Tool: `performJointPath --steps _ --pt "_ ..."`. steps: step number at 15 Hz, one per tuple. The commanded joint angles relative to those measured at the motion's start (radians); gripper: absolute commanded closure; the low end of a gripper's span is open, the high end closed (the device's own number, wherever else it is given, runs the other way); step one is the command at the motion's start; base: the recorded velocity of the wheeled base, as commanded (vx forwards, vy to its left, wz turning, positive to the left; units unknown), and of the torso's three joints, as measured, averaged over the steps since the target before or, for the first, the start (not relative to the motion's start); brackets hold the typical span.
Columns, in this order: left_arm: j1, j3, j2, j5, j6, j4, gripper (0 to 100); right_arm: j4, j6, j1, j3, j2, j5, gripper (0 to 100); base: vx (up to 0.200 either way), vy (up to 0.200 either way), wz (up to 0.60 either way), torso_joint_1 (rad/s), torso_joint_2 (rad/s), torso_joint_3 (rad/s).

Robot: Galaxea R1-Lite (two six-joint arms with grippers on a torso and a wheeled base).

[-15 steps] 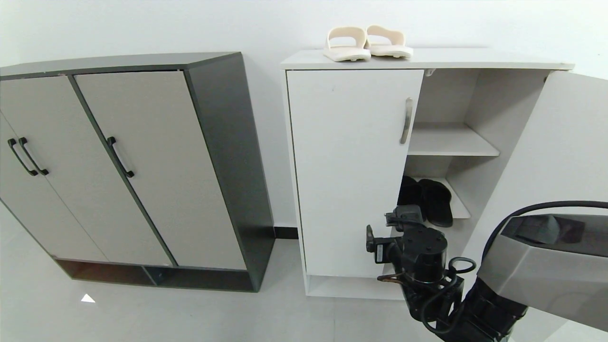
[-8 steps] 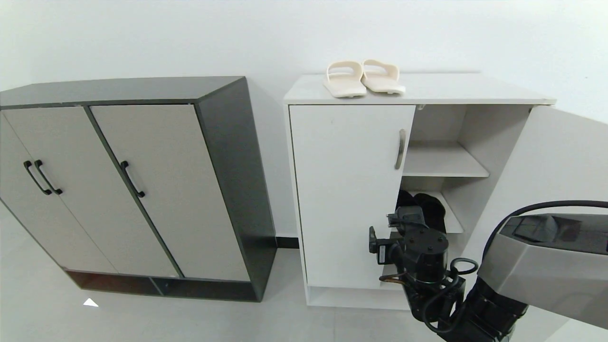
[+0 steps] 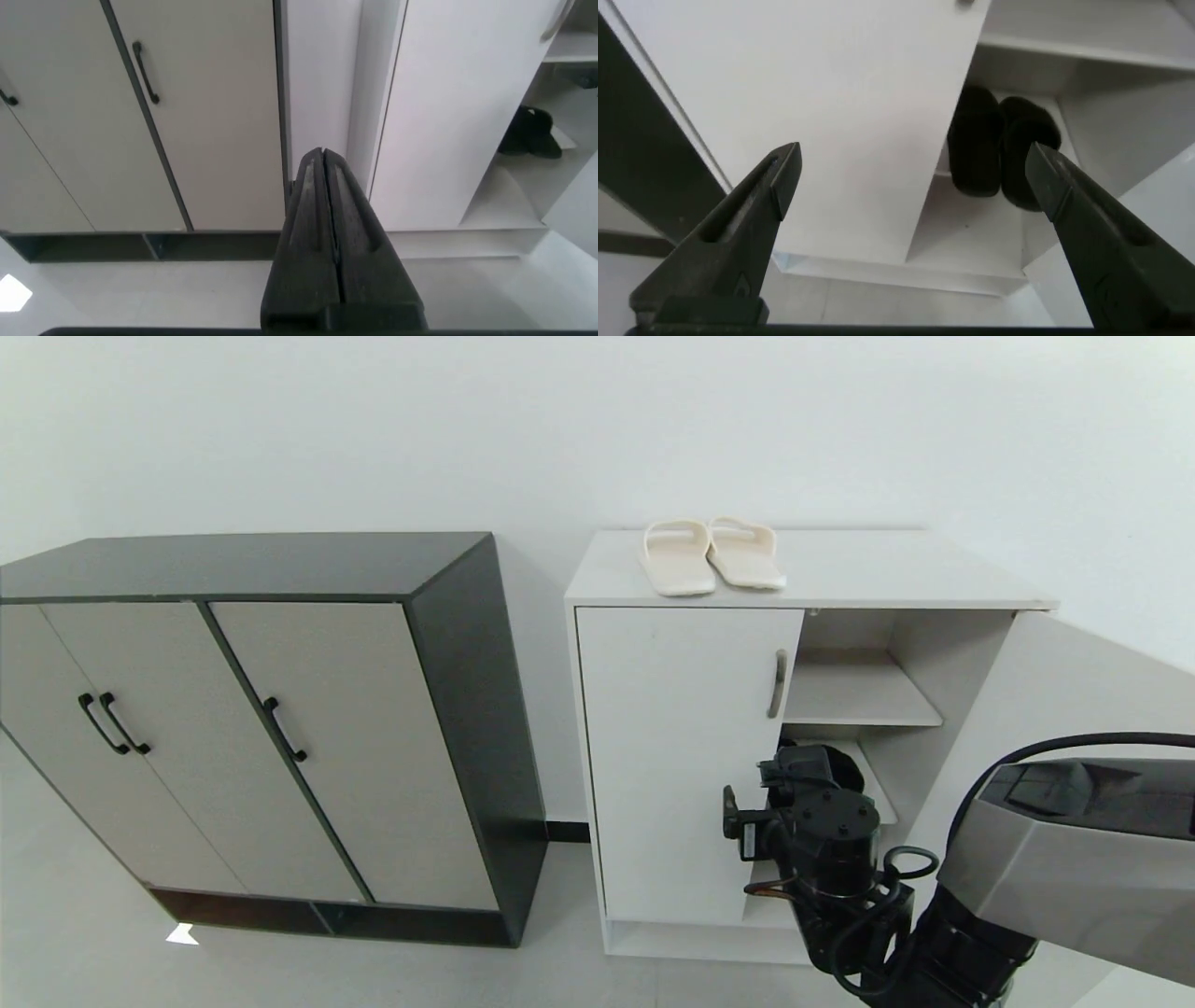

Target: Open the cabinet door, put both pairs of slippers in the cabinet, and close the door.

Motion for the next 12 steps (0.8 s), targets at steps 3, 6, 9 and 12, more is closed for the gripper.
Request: performJointPath --steps 3,6,9,12 --pt "0.0 0.0 0.001 0.0 0.0 0.0 100 -0.003 0.0 0.002 0.011 -0.001 0.0 0 0.0 0.0 0.0 0.188 -0.49 -0.308" --pt "0.0 0.0 0.001 0.0 0.0 0.0 100 -0.013 0.0 0.002 0.01 0.011 0.005 0 0.0 0.0 0.0 0.199 -0.51 -0.31" --pt "0.0 0.0 0.001 0.0 0.0 0.0 100 -0.019 0.001 -0.003 0.021 0.015 0.005 0 0.0 0.0 0.0 0.219 -0.53 -0.317" --pt "0.0 0.0 0.001 0.0 0.002 0.0 100 -0.017 0.001 -0.003 0.024 0.017 0.005 0 0.0 0.0 0.0 0.235 -0.55 -0.312"
